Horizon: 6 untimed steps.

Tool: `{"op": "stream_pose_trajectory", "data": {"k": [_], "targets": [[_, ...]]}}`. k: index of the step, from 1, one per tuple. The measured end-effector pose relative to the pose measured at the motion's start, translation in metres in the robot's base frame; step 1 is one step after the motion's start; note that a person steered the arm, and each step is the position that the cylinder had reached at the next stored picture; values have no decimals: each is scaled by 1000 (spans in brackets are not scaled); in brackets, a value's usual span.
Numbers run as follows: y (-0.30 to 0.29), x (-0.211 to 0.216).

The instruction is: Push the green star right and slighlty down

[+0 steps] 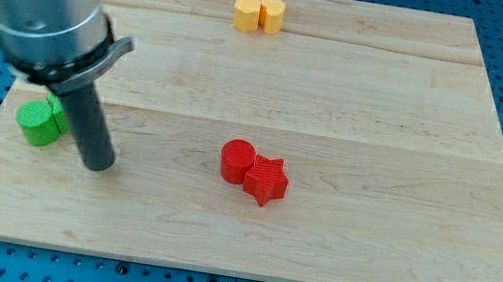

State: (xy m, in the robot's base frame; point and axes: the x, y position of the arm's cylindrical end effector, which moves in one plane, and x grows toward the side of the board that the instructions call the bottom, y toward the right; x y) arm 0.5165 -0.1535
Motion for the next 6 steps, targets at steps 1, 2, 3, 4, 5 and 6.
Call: {"op": "stream_pose_trajectory", "data": {"k": [1,2,3,4,5,6], "targets": [[21,-75],[-5,-137],[-79,-125],[-134,-118],[-130,-91],[-62,-60]]}}
